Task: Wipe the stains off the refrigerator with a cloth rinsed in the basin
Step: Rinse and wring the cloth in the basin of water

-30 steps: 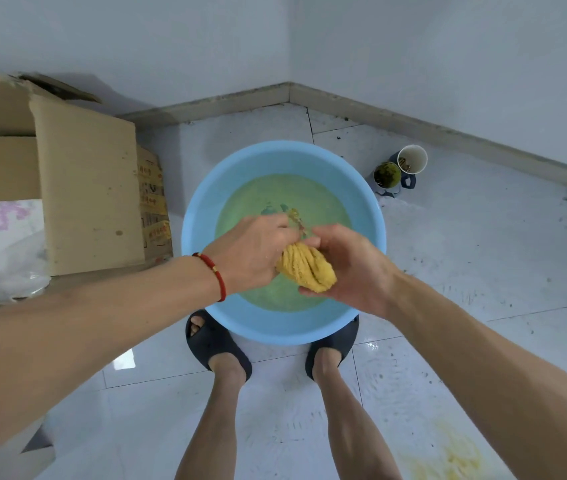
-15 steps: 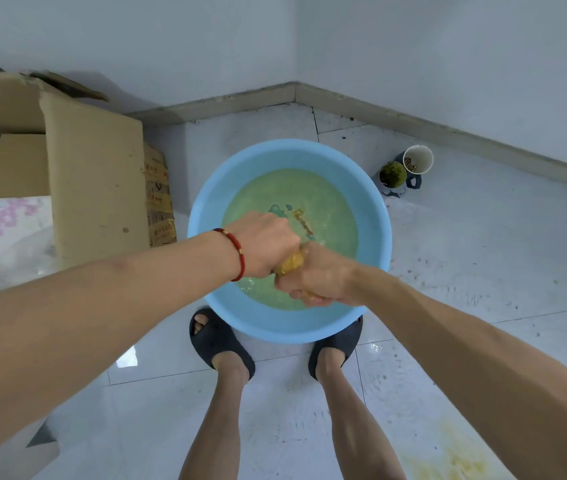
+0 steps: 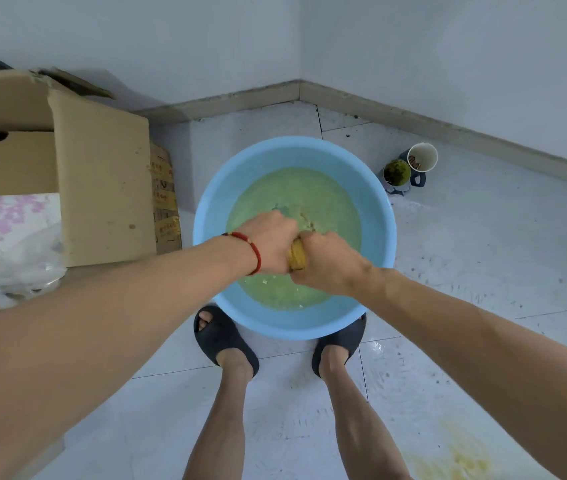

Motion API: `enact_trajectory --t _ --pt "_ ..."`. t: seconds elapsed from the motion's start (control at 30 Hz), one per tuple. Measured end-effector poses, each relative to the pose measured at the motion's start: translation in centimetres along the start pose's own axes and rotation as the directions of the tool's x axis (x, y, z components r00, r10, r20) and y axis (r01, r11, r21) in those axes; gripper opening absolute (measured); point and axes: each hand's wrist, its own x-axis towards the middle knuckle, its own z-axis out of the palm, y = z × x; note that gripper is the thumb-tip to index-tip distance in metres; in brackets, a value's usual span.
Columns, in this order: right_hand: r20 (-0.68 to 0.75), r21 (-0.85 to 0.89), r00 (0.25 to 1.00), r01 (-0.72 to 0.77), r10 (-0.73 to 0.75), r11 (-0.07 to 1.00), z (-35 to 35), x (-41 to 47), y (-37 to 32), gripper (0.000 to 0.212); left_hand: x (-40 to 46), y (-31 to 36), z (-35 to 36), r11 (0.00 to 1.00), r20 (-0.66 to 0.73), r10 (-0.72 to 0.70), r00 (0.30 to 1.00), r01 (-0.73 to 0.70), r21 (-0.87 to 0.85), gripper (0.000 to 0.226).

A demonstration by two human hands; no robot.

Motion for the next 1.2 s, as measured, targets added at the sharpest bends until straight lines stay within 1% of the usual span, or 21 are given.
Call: enact_trajectory --t 0.03,0.07,0.1,0.13,0.17,0.2,0.27,0.3,0.37,0.47,0.5,0.53,0.6,0.63,0.7,0.77,0.83,0.93,1.0,1.1,1.2 --pt "0.104 0.180 0.994 -0.035 0.016 0.983 -0.4 -0.3 0.3 0.017 -0.2 -0.3 0.4 0.996 -0.098 0.079 0.992 -0.073 0.059 0.015" --pt "0.241 0.442 0.970 -0.110 0.000 0.890 -1.0 -0.8 0.6 0.018 -0.5 -0.8 0.7 0.984 -0.179 0.167 0.969 -0.154 0.086 0.013" --pt "0.366 0.692 0.928 -0.217 -0.075 0.688 -1.6 -1.2 1.1 0.025 -0.7 -1.5 1.0 0.966 -0.260 0.257 0.931 -0.241 0.092 0.016" --pt "0.453 0.829 0.873 -0.339 -0.179 0.445 -2.1 -1.5 1.8 0.036 -1.1 -2.2 1.2 0.942 -0.343 0.335 0.878 -0.319 0.104 0.025" --pt "0.480 0.870 0.830 -0.408 -0.285 0.276 -2.5 -1.7 2.8 0.046 -1.5 -2.7 1.2 0.916 -0.420 0.397 0.816 -0.381 0.126 0.032" --pt "0.470 0.882 0.803 -0.424 -0.366 0.205 -2.7 -1.9 3.5 0.053 -1.9 -2.9 1.1 0.889 -0.482 0.449 0.752 -0.431 0.156 0.037" --pt "0.427 0.901 0.760 -0.400 -0.489 0.166 -2.5 -2.1 3.8 0.068 -2.3 -2.3 0.5 0.840 -0.563 0.522 0.641 -0.502 0.208 0.034" --pt "0.416 0.903 0.736 -0.404 -0.533 0.148 -2.3 -2.4 3.2 0.066 -2.4 -1.8 0.0 0.821 -0.586 0.545 0.600 -0.526 0.225 0.030" --pt "0.377 0.910 0.721 -0.406 -0.581 0.086 -1.3 -3.0 1.4 0.045 -2.3 -1.2 -1.0 0.793 -0.598 0.578 0.555 -0.555 0.252 0.023" --pt "0.280 0.903 0.795 -0.409 -0.539 -0.134 -0.6 -3.9 -0.8 0.016 -2.1 -1.3 -2.4 0.755 -0.532 0.646 0.547 -0.562 0.338 0.013" --pt "0.265 0.892 0.806 -0.414 -0.529 -0.183 -0.6 -4.1 -0.8 0.023 -2.1 -1.3 -2.7 0.728 -0.493 0.682 0.540 -0.565 0.389 0.011" --pt "0.273 0.889 0.799 -0.422 -0.535 -0.177 -1.0 -4.3 -0.7 0.031 -2.2 -1.4 -2.9 0.703 -0.448 0.711 0.542 -0.567 0.429 0.011" --pt "0.343 0.912 0.808 -0.409 -0.479 -0.035 -2.2 -4.4 -0.6 0.025 -2.4 -1.9 -3.3 0.699 -0.378 0.711 0.593 -0.540 0.469 0.015" --pt "0.377 0.921 0.827 -0.382 -0.418 0.076 -2.6 -4.2 -0.5 0.018 -2.5 -1.9 -3.5 0.710 -0.351 0.694 0.628 -0.516 0.479 0.020" --pt "0.435 0.881 0.847 -0.329 -0.306 0.339 -2.8 -3.5 -0.3 0.021 -2.7 -1.2 -3.6 0.738 -0.293 0.635 0.715 -0.450 0.503 0.023" --pt "0.447 0.759 0.883 -0.289 -0.144 0.583 -2.3 -2.8 -0.4 0.024 -2.8 0.4 -3.9 0.757 -0.138 0.484 0.864 -0.335 0.561 0.016" --pt "0.319 0.643 0.948 -0.234 0.023 0.729 -1.5 -1.9 -0.9 0.011 -2.3 1.6 -3.6 0.811 -0.055 0.300 0.952 -0.224 0.541 0.013" --pt "0.036 0.294 0.995 -0.104 0.097 0.950 -1.0 -0.9 -0.8 0.010 -0.9 2.1 -3.1 0.897 -0.056 0.174 0.983 -0.135 0.420 0.019" --pt "-0.024 0.128 0.996 -0.078 0.082 0.989 -1.2 -0.4 -0.7 0.015 -0.2 1.8 -3.0 0.949 -0.036 0.104 0.994 -0.088 0.304 0.026" --pt "-0.097 0.025 0.994 -0.057 0.059 0.998 -1.9 0.0 -0.4 0.009 0.7 1.3 -3.2 0.991 0.005 0.038 0.999 -0.038 0.124 0.029" --pt "-0.155 -0.139 0.988 0.002 -0.024 0.990 -2.3 0.1 -0.4 0.031 0.9 0.8 -3.2 0.999 0.039 -0.033 0.999 0.034 -0.012 0.028"
